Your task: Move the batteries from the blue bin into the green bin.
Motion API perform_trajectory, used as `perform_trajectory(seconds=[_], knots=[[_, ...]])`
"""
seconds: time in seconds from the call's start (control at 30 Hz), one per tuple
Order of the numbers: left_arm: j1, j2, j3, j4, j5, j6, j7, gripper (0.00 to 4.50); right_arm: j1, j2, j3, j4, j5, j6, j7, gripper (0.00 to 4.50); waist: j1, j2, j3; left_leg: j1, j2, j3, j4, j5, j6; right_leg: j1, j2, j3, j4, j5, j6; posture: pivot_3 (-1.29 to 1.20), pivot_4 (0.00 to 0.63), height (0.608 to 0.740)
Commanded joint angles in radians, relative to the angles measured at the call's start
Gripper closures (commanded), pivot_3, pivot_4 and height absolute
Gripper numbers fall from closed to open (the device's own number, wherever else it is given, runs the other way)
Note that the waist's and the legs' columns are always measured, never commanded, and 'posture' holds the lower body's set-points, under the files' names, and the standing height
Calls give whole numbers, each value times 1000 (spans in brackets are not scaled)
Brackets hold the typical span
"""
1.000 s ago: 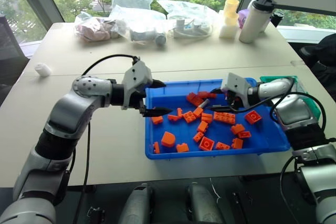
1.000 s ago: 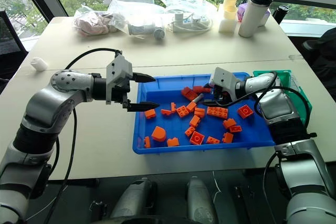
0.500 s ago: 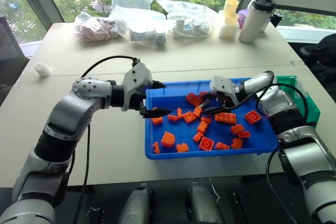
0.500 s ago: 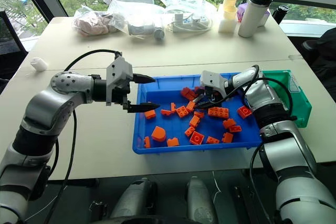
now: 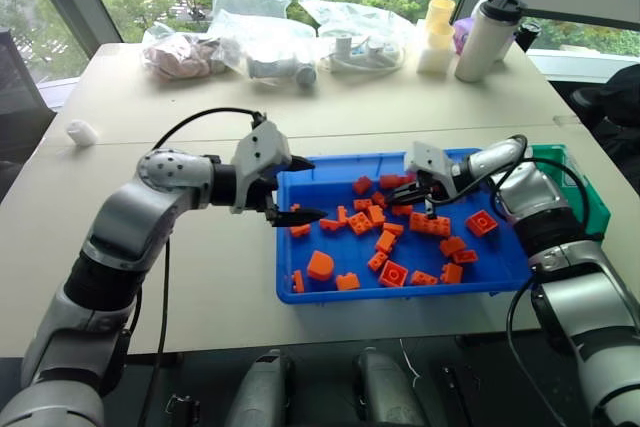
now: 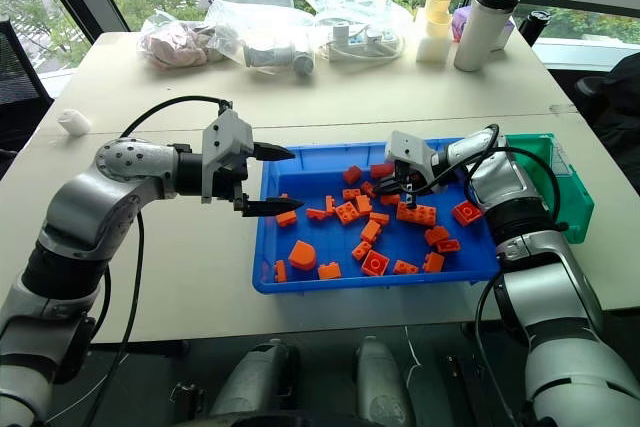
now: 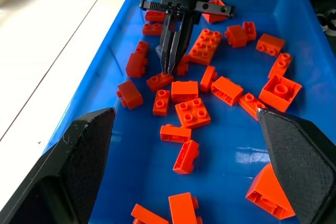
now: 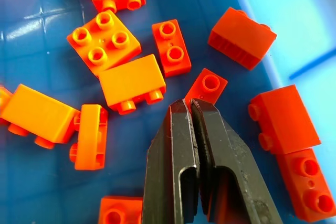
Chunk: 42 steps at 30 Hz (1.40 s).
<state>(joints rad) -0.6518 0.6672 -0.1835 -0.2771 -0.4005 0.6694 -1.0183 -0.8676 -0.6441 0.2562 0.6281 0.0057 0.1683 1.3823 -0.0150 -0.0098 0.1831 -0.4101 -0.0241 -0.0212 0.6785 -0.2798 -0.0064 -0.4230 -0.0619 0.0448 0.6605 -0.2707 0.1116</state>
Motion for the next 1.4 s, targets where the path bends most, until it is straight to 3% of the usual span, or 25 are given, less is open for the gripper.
perform_trajectory(seconds=[0.03,0.17,0.33,0.47,0.53,0.67,0.97,1.2,1.4], knots=[[-16,4,7,-13,6,-15,1,0,-11,-12,-76,-62,58,74,-22,3198,0,0,0,0,0,0,0,0,0,0,0,0,0,0,0,0,150,740],[-18,3,6,-10,8,-18,-1,0,-1,-26,-119,-137,90,214,-66,1285,0,0,0,0,0,0,0,0,0,0,0,0,0,0,0,0,150,740],[-9,7,12,-19,5,-13,4,0,137,-57,-193,-431,177,504,-147,1285,6,0,0,0,0,0,0,0,0,0,-1,0,0,0,0,0,150,740],[0,5,14,-21,3,-13,7,0,268,-72,-237,-642,189,671,-282,1285,5,0,0,-1,-1,-1,0,0,0,0,-1,0,0,0,0,0,150,740],[-4,1,9,-12,5,-17,6,0,302,-25,-289,-719,212,769,-387,1285,2,0,0,-1,0,-1,0,0,0,-1,-1,0,0,0,0,0,150,740],[-10,-5,5,-4,8,-23,1,0,339,19,-335,-847,245,913,-514,49,1,0,0,-1,0,-1,0,0,0,-2,0,0,2,0,0,0,150,740],[-11,-8,0,1,15,-29,-6,0,351,96,-358,-972,274,1077,-732,49,4,0,0,-1,0,0,0,0,0,-2,-1,0,2,0,0,0,150,740],[-13,-18,-3,8,24,-38,-3,0,353,59,-261,-916,248,1014,-773,49,1,0,0,-1,0,0,0,0,0,-2,0,0,2,0,0,0,150,740],[-2,-15,-3,1,28,-39,4,0,294,58,-178,-754,202,917,-792,49,1,0,0,-1,0,0,0,0,0,-2,0,0,1,0,0,0,150,740]])
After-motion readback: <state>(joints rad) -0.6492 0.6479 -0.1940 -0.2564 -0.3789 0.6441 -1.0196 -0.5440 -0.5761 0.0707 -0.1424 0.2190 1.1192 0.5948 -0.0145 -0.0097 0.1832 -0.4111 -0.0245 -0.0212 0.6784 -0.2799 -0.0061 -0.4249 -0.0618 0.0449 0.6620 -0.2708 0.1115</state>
